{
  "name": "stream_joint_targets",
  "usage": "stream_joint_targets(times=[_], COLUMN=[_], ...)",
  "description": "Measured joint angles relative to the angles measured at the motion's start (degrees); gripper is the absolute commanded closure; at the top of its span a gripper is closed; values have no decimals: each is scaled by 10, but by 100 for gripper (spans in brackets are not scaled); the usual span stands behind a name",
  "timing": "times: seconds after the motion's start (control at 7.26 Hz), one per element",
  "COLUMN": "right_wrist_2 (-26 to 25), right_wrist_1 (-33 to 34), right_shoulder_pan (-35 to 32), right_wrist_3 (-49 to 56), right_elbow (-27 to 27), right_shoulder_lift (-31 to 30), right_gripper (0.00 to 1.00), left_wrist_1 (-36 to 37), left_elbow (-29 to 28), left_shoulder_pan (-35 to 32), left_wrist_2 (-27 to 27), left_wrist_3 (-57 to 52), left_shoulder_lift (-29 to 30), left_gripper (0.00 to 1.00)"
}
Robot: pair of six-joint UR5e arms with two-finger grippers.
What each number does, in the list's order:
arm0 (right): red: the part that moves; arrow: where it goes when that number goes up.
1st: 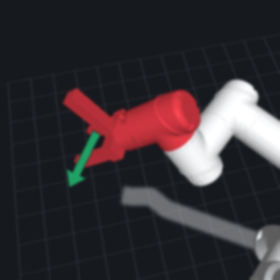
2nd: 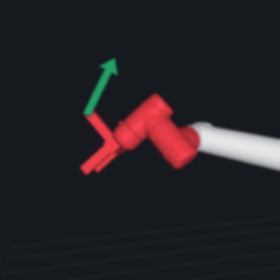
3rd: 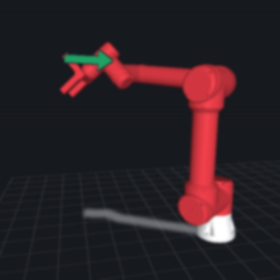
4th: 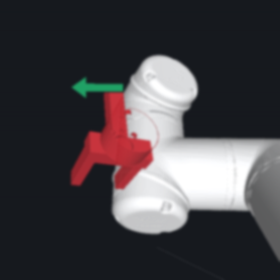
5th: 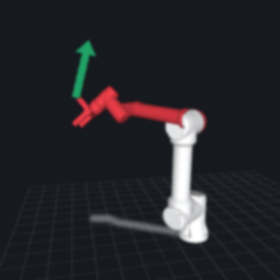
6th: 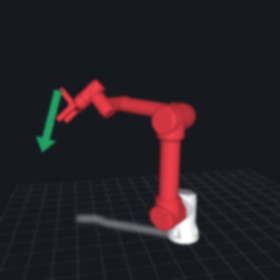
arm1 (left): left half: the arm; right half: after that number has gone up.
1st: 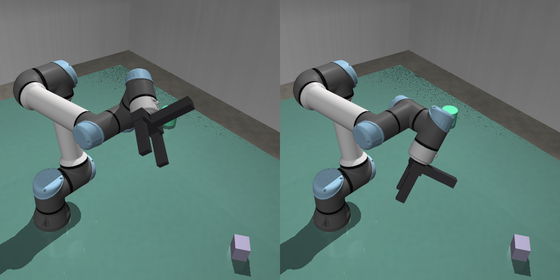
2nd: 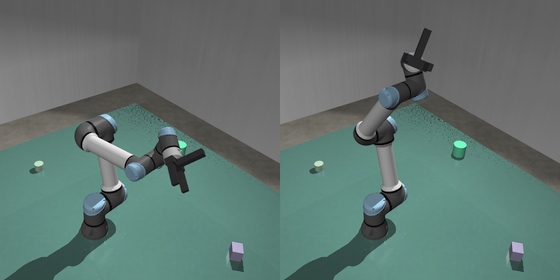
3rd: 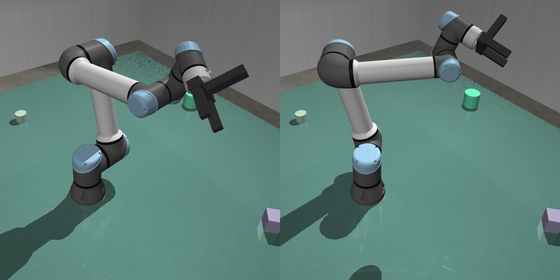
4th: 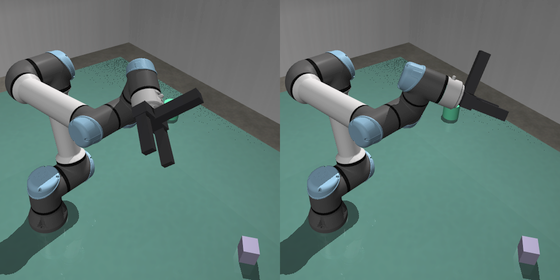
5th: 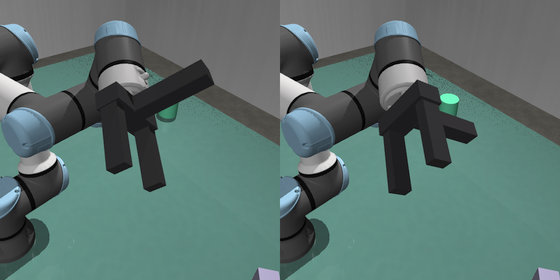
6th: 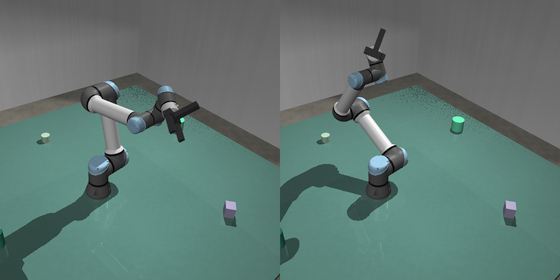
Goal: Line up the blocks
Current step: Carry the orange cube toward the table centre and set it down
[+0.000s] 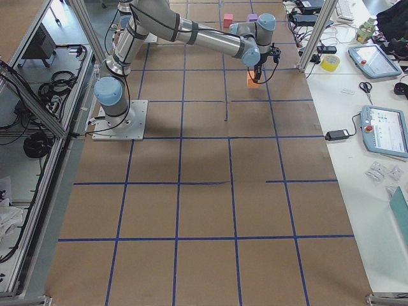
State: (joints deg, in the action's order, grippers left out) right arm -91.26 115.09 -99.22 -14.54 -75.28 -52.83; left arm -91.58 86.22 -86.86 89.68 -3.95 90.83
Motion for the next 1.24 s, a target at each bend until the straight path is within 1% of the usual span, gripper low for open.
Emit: stream_joint_targets(times=[0.55, 0.83, 1.24], right_wrist_2=[7, 8, 8], right_wrist_1=[7, 12, 22], right_shoulder_pan=[-86, -108, -123], right_wrist_3=[-27, -43, -72], right_elbow=[19, 20, 19], right_shoulder_lift=[27, 34, 42], right_gripper=[52, 52, 51], left_wrist_1=[-1, -2, 0], left_elbow=[1, 1, 1], left_shoulder_pan=[8, 9, 11], left_wrist_2=[1, 3, 3], left_wrist_3=[-4, -4, -4], left_shoulder_lift=[-4, -5, -4], left_gripper=[0, 0, 0])
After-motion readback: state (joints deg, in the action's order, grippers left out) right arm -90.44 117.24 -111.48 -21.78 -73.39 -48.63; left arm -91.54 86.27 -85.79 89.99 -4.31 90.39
